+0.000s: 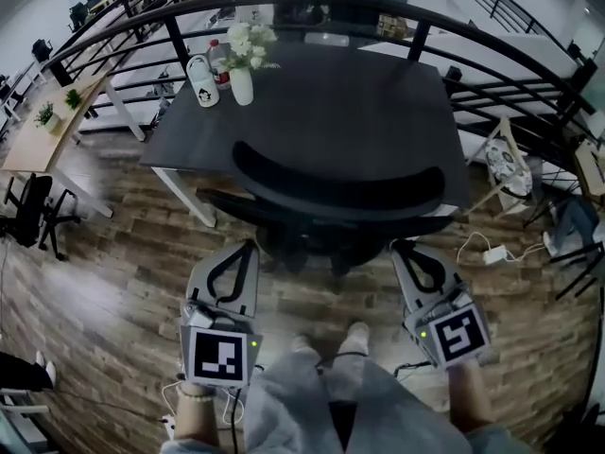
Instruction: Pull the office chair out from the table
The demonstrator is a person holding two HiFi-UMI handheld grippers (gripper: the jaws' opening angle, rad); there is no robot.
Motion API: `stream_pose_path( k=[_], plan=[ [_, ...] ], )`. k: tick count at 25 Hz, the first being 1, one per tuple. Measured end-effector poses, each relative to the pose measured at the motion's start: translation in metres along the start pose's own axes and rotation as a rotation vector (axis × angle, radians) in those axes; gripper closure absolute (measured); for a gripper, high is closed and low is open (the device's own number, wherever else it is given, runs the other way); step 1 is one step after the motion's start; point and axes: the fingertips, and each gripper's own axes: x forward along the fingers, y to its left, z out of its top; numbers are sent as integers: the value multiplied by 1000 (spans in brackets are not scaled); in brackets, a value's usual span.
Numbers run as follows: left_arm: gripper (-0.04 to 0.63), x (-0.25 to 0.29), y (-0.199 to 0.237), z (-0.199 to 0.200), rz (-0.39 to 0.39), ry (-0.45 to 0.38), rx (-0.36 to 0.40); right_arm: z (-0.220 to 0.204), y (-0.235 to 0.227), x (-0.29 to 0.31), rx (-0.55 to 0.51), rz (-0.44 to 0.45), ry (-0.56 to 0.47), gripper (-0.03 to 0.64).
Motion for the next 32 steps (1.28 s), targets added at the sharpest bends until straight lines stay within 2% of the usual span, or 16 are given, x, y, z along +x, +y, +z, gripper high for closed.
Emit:
stream_pose_path(
  k=[6, 10, 16, 20, 23, 27, 32],
  plan=[
    [580, 12, 9, -17, -64, 40, 190, -28, -24, 2, -220, -47, 124, 507],
    [525, 25, 15, -30, -134, 74, 349, -40, -42, 4, -358, -50, 213, 466],
    [428, 48, 37, -61, -195, 202, 620, -64, -65, 11, -528, -38, 363, 423],
    [419, 62, 49, -72, -221, 265, 803, -80, -68, 15, -610, 6, 444, 394],
    [391, 73, 55, -86, -272, 323, 875, -92, -69, 19, -669, 34, 499, 394],
    [360, 86, 59, -109, -340, 400, 920, -102, -73, 25, -719, 57, 546, 393],
    [359, 101, 55, -119, -391, 418, 953, -112, -75, 34, -787, 88, 604, 392]
  ],
)
